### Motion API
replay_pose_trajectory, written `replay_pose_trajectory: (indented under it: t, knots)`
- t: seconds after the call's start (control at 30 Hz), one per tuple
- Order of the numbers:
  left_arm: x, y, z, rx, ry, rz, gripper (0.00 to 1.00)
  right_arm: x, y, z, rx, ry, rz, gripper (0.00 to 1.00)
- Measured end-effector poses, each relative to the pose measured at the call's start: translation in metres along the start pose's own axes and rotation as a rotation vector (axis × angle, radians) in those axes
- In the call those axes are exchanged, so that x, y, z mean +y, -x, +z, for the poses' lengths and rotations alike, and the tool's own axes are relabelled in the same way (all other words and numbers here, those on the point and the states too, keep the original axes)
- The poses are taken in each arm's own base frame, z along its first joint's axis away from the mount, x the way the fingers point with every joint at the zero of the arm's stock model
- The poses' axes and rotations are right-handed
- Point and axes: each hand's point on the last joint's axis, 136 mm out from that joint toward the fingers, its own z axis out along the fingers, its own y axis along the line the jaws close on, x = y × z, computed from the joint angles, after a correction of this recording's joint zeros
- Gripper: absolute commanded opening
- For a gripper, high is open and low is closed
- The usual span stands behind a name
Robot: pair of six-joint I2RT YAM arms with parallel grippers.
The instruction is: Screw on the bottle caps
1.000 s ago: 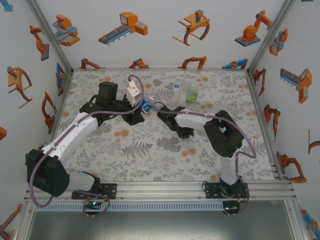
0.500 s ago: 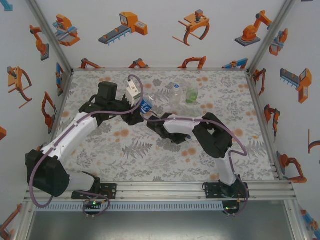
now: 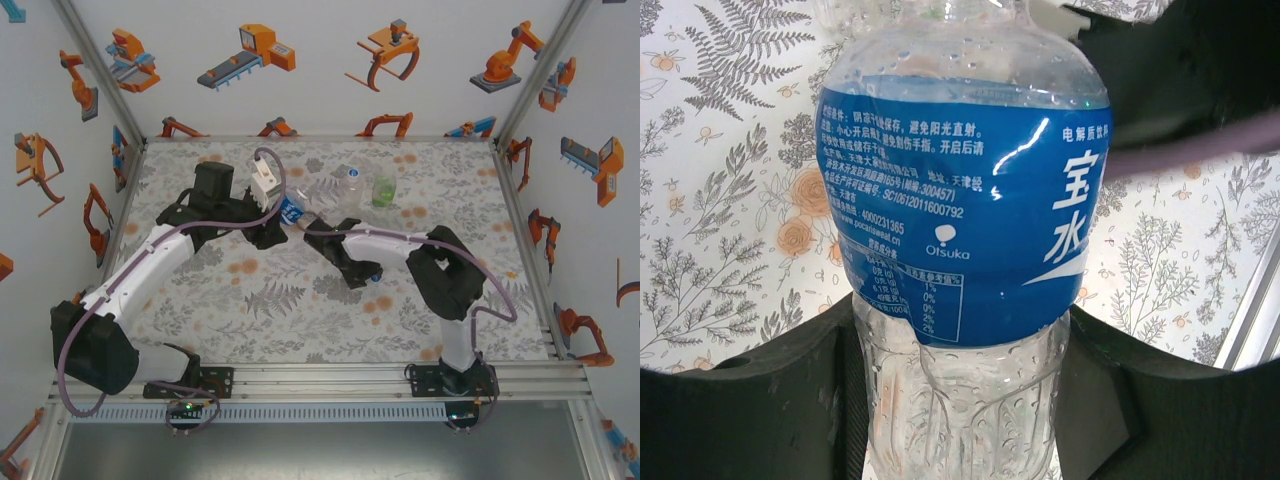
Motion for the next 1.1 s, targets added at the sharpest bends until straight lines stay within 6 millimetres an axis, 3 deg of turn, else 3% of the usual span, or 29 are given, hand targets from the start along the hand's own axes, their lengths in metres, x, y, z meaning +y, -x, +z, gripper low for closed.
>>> replay_pose_trajectory:
  t: [0.2,0.4,0.7,1.1]
  knots:
    - [0.000,0.000,0.000,0.001,0.000,-0.001,0.00,-0.010,0.004,0.006,-0.016,0.240,0.187,0.45]
    - [0.000,0.000,0.000,0.001,-0.001,-0.001,0.00,-0.010,0.007,0.008,-0.022,0.358,0.256,0.41]
    - [0.000,-0.001,0.001,0.004,-0.002,-0.003,0.00,-0.010,0.023,0.006,-0.081,0.407,0.287,0.39]
    - [0.000,-0.003,0.002,0.009,-0.003,-0.006,0.00,-0.008,0.020,0.005,-0.068,0.415,0.284,0.41]
